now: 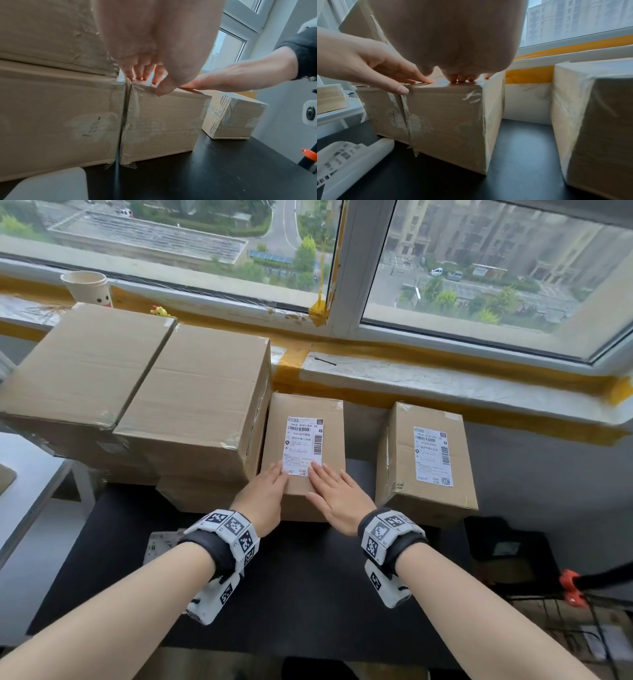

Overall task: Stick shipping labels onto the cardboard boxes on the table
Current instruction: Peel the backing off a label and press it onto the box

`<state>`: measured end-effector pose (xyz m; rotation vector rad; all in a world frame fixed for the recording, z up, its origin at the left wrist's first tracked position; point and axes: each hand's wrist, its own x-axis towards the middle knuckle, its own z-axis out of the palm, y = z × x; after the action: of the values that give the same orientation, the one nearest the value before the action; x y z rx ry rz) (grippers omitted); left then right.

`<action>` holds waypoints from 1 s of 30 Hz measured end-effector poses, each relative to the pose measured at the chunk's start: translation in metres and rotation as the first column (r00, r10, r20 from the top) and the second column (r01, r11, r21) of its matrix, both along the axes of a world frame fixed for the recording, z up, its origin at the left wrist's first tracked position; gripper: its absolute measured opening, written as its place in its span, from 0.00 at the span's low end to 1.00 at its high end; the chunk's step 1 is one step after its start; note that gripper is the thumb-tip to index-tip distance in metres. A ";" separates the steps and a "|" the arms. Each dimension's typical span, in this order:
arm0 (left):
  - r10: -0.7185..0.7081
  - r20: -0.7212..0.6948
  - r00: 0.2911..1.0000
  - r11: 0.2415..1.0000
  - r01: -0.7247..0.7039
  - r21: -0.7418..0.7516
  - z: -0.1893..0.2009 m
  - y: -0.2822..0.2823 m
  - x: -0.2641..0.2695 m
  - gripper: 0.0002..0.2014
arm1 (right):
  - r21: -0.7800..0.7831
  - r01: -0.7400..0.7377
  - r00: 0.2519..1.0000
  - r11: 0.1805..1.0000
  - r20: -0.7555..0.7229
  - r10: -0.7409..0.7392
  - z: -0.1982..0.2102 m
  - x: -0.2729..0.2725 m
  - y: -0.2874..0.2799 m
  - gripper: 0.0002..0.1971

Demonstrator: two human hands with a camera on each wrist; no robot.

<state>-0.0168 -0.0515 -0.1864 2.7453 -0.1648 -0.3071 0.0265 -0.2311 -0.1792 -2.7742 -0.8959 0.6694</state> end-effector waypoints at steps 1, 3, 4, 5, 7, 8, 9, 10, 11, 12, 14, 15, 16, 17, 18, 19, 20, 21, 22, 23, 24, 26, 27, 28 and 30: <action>0.002 -0.007 1.000 1.000 -0.002 -0.017 0.002 0.000 0.001 0.30 | -0.009 0.019 1.000 1.000 -0.001 -0.019 0.001 -0.001 -0.004 0.30; -0.002 -0.024 1.000 0.999 0.001 -0.039 0.004 -0.002 0.002 0.30 | -0.011 0.057 0.998 0.998 0.001 -0.057 0.003 -0.003 -0.009 0.30; -0.009 -0.038 0.999 0.999 0.007 -0.050 0.006 -0.005 0.002 0.30 | -0.005 0.065 0.998 0.998 0.005 -0.065 0.003 -0.004 -0.010 0.31; -0.018 -0.051 0.999 0.998 0.015 -0.064 0.007 -0.008 0.002 0.30 | 0.000 0.060 0.998 0.998 0.012 -0.060 0.004 -0.006 -0.010 0.31; -0.032 -0.062 0.998 0.996 0.027 -0.082 0.010 -0.014 0.001 0.30 | 0.000 0.029 1.000 1.000 0.011 -0.029 0.004 -0.010 -0.007 0.30; -0.035 -0.062 0.997 0.996 0.030 -0.080 0.010 -0.015 0.000 0.30 | -0.001 0.019 1.000 1.000 -0.003 -0.019 0.004 -0.012 -0.005 0.30; -0.039 -0.056 0.998 0.997 0.035 -0.067 0.011 -0.016 0.000 0.31 | 0.000 0.018 1.000 1.000 -0.017 -0.018 0.004 -0.013 -0.003 0.30; -0.044 -0.048 0.998 0.998 0.041 -0.049 0.011 -0.016 -0.001 0.31 | 0.000 0.023 0.999 1.000 -0.023 -0.023 0.003 -0.014 -0.003 0.30; -0.050 -0.041 0.998 0.998 0.049 -0.037 0.010 -0.014 -0.001 0.32 | -0.003 0.030 0.999 1.000 -0.018 -0.030 0.002 -0.013 -0.005 0.30; -0.054 -0.036 0.998 0.998 0.053 -0.034 0.010 -0.012 -0.002 0.32 | -0.010 0.041 0.999 0.999 -0.007 -0.041 0.002 -0.013 -0.008 0.30; -0.054 -0.042 0.998 0.998 0.052 -0.035 0.012 -0.010 -0.002 0.33 | -0.024 0.083 0.996 0.996 0.014 -0.082 0.002 -0.011 -0.017 0.30; -0.051 -0.045 0.998 0.998 0.050 -0.037 0.014 -0.010 -0.002 0.33 | -0.027 0.112 0.994 0.993 0.016 -0.111 0.003 -0.010 -0.021 0.30; -0.049 -0.044 0.998 0.998 0.047 -0.040 0.015 -0.011 -0.002 0.32 | -0.024 0.139 0.990 0.990 0.010 -0.139 0.005 -0.009 -0.024 0.30; -0.048 -0.043 0.998 0.998 0.046 -0.044 0.016 -0.012 -0.001 0.32 | -0.014 0.155 0.988 0.988 -0.001 -0.155 0.007 -0.007 -0.024 0.30; -0.048 -0.039 0.998 0.998 0.046 -0.046 0.017 -0.013 -0.001 0.31 | -0.003 0.148 0.989 0.989 -0.016 -0.148 0.009 -0.006 -0.022 0.30; -0.048 -0.036 0.998 0.998 0.046 -0.044 0.017 -0.013 0.000 0.31 | 0.000 0.116 0.993 0.993 -0.029 -0.116 0.012 -0.005 -0.017 0.30; -0.047 -0.036 0.998 0.998 0.045 -0.040 0.016 -0.013 0.001 0.31 | -0.008 0.071 0.997 0.997 -0.041 -0.071 0.013 -0.004 -0.011 0.30; -0.047 -0.039 0.998 0.998 0.046 -0.033 0.016 -0.012 0.002 0.31 | -0.022 0.033 0.998 0.999 -0.056 -0.034 0.013 -0.002 -0.005 0.30; -0.052 -0.041 0.998 0.998 0.051 -0.024 0.016 -0.011 0.003 0.30 | -0.035 0.016 0.997 0.999 -0.071 -0.018 0.013 0.001 0.000 0.30; -0.061 -0.037 0.997 0.998 0.061 -0.015 0.015 -0.010 0.004 0.30 | -0.044 0.019 0.996 0.999 -0.081 -0.023 0.013 0.007 0.003 0.30; -0.075 -0.031 0.997 0.997 0.075 -0.007 0.013 -0.009 0.004 0.30 | -0.049 0.036 0.995 0.998 -0.087 -0.040 0.013 0.014 0.004 0.30; -0.107 -0.007 0.994 0.994 0.107 0.000 0.009 -0.005 0.004 0.30 | -0.063 0.070 0.993 0.996 -0.088 -0.076 0.014 0.030 0.006 0.30; -0.122 0.012 0.992 0.992 0.122 -0.012 0.005 -0.003 0.005 0.31 | -0.075 0.079 0.992 0.994 -0.090 -0.086 0.015 0.039 0.006 0.30; -0.135 0.030 0.990 0.990 0.135 -0.025 0.002 -0.001 0.005 0.30 | -0.088 0.085 0.991 0.992 -0.096 -0.093 0.016 0.048 0.007 0.30; -0.140 0.035 0.990 0.989 0.141 -0.033 -0.001 0.002 0.005 0.28 | -0.113 0.099 0.988 0.989 -0.104 -0.111 0.018 0.065 0.009 0.31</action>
<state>-0.0123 -0.0499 -0.1871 2.7103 -0.3700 -0.2943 0.0914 -0.2217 -0.1609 -2.8215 -0.7061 0.8665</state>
